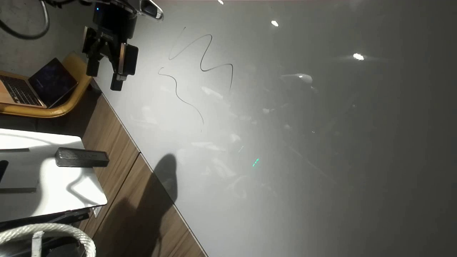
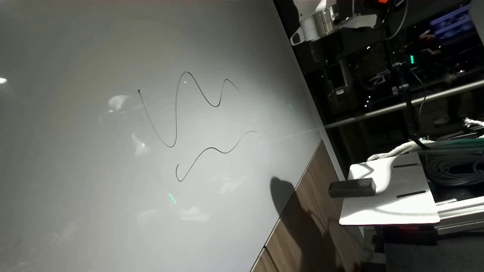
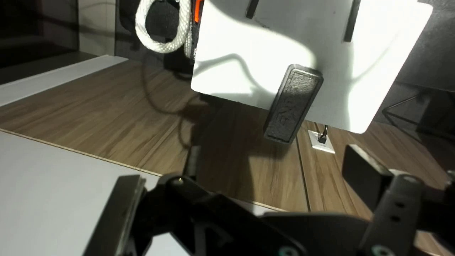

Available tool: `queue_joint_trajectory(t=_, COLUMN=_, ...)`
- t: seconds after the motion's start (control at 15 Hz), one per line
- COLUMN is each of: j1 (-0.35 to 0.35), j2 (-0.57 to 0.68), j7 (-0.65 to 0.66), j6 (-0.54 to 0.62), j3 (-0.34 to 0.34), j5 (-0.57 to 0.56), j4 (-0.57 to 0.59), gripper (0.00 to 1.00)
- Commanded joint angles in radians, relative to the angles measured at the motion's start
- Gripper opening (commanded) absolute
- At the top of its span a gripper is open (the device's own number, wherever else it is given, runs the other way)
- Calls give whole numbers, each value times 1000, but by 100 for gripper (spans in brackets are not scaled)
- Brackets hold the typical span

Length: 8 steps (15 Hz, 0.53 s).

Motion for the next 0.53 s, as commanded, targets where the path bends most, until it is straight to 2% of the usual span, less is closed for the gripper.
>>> queue_joint_trajectory(t=0.0, j1=43, j2=119, j7=84, j6=111, j3=32, j5=33, j4=-2, gripper=100)
queue_joint_trajectory(t=0.47, j1=75, j2=299, j7=175, j6=268, j3=55, j5=65, j4=-21, gripper=100)
